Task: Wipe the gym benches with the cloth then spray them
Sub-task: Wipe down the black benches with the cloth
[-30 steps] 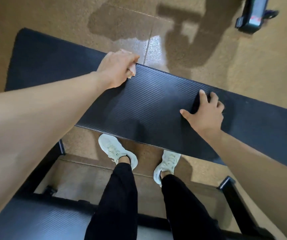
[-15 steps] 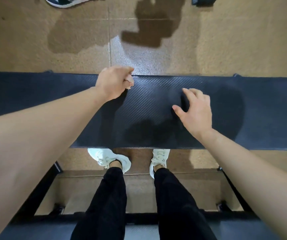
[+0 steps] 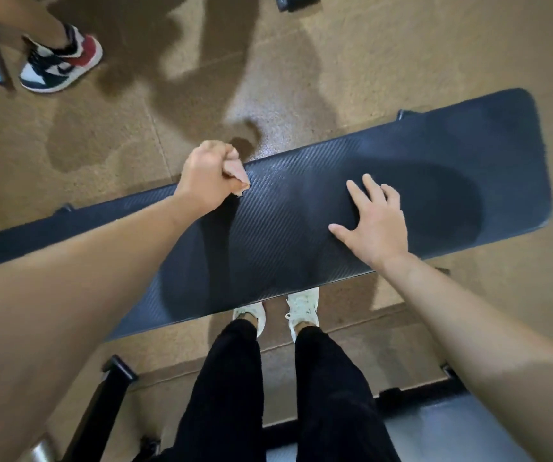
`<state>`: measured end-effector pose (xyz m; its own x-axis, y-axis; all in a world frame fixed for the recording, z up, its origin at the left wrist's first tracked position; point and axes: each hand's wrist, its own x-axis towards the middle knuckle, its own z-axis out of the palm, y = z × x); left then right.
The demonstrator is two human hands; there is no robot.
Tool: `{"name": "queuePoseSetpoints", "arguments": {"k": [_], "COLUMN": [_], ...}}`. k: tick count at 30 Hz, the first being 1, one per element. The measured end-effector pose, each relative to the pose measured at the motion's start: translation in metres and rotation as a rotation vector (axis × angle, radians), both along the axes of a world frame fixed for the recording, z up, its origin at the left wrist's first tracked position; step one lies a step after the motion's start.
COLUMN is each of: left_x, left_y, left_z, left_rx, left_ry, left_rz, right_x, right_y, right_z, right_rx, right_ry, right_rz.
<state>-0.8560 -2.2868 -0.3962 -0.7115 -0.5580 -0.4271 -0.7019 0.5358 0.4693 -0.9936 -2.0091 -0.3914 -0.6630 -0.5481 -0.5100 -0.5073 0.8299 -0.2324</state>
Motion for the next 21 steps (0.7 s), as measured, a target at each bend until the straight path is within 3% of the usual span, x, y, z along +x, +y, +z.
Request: {"name": "queuePoseSetpoints", "arguments": {"k": [8,16,21], "left_x": [-0.042,-0.081,-0.116], "left_y": [0.006,0.02,0.041], "left_z": [0.002,0.005,0.012], "left_rx": [0.079,0.017,0.118], "left_ry": [-0.108,-0.125,-0.094], "left_rz": [-0.086,-0.181,-0.244], "right_x": [-0.006,-0.034,-0.043], "right_y": [0.01,0.036,0.066], "right_z": [0.005,0.009,0.004], "right_rx": [-0.077,-0.024,0.062], "right_ry": [-0.118,0.016,0.079], "right_rz": [-0.058,-0.266,-0.326]}}
